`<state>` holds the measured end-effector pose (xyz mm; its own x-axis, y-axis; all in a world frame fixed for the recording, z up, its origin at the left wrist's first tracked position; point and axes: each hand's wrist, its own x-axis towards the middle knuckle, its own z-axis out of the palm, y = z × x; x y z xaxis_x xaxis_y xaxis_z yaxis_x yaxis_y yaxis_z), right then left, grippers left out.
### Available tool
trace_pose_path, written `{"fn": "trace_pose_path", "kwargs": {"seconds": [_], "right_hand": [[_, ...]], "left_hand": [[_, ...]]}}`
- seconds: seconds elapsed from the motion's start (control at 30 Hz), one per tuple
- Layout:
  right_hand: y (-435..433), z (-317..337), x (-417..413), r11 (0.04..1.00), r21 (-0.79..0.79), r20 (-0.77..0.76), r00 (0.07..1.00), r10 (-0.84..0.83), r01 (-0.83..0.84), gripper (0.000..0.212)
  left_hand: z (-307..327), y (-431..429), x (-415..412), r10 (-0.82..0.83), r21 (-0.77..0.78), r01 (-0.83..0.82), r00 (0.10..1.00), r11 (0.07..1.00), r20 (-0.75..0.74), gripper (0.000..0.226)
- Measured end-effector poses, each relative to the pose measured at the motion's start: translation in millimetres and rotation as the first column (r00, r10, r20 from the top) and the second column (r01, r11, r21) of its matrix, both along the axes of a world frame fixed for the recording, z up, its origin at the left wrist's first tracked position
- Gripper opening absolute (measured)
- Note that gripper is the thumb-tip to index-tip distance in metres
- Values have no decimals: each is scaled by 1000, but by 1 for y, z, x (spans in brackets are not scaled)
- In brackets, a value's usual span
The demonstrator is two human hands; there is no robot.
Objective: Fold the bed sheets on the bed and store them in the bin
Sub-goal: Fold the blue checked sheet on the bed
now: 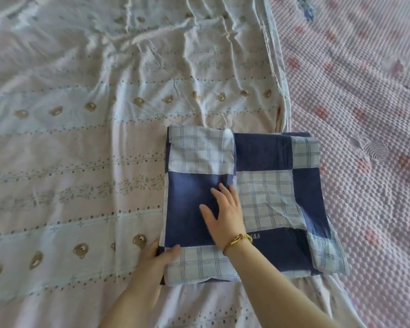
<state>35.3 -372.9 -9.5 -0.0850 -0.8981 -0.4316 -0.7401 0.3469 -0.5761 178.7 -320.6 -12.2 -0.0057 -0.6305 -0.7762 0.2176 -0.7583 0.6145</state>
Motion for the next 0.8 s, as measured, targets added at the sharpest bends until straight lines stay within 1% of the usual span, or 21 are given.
{"fn": "trace_pose_path", "kwargs": {"seconds": [0.03,0.1,0.17,0.2,0.23,0.27,0.3,0.33,0.37,0.4,0.43,0.47,0.5,0.53,0.57,0.6,0.63,0.67,0.73,0.8], "right_hand": [[6,9,2,996,69,61,996,-62,57,56],[8,32,4,970,165,222,951,-216,181,67],[4,59,-3,957,209,359,895,-265,199,85],[1,71,-9,955,226,392,880,-269,191,88],[-2,80,-17,956,227,383,885,-263,186,84],[-7,88,-30,957,220,345,903,-256,187,69],[-12,93,-43,965,188,296,926,-233,182,45],[-16,95,-56,967,149,249,938,-240,208,20],[-17,96,-76,960,111,244,929,-277,257,7],[-16,94,-93,944,103,271,905,-329,313,13],[-13,93,-112,920,130,321,862,-392,370,15],[-9,91,-128,890,159,369,810,-455,427,15],[-3,89,-150,863,183,401,766,-503,471,15],[2,89,-167,842,209,426,729,-537,498,16],[6,82,-188,826,225,428,708,-561,518,19],[10,74,-206,820,227,388,724,-570,525,18],[12,63,-221,818,224,326,750,-575,530,15],[14,51,-234,813,231,256,772,-581,535,12],[15,27,-248,797,238,151,790,-595,555,11],[15,7,-254,763,269,144,759,-635,588,18]], "left_hand": [[10,-3,-2,-14,-20,14,1000,1000,-7,19],[35,-12,-14,-143,-137,151,987,979,70,21],[55,-18,-34,-287,-241,327,940,914,186,26],[68,-22,-47,-334,-259,386,916,885,225,28],[72,-24,-57,-383,-284,446,889,849,252,27],[79,-26,-70,-446,-315,512,856,799,262,21],[80,-26,-81,-525,-324,568,823,757,217,19],[81,-27,-88,-602,-333,611,786,719,142,35],[79,-27,-96,-650,-337,628,758,702,57,52],[77,-29,-103,-642,-312,606,767,732,-15,55],[72,-32,-112,-598,-289,564,800,774,-41,48],[68,-35,-118,-521,-275,495,853,824,-27,34],[61,-40,-131,-435,-257,428,900,866,35,21],[51,-44,-139,-368,-219,388,921,895,125,15],[40,-50,-149,-359,-173,392,913,903,193,20],[31,-53,-156,-376,-127,412,896,902,236,33],[24,-55,-164,-396,-99,428,887,899,237,43],[16,-58,-173,-400,-87,426,891,901,216,48],[5,-59,-193,-380,-60,394,909,917,171,47],[-5,-61,-211,-343,-17,350,925,937,165,41]]}}
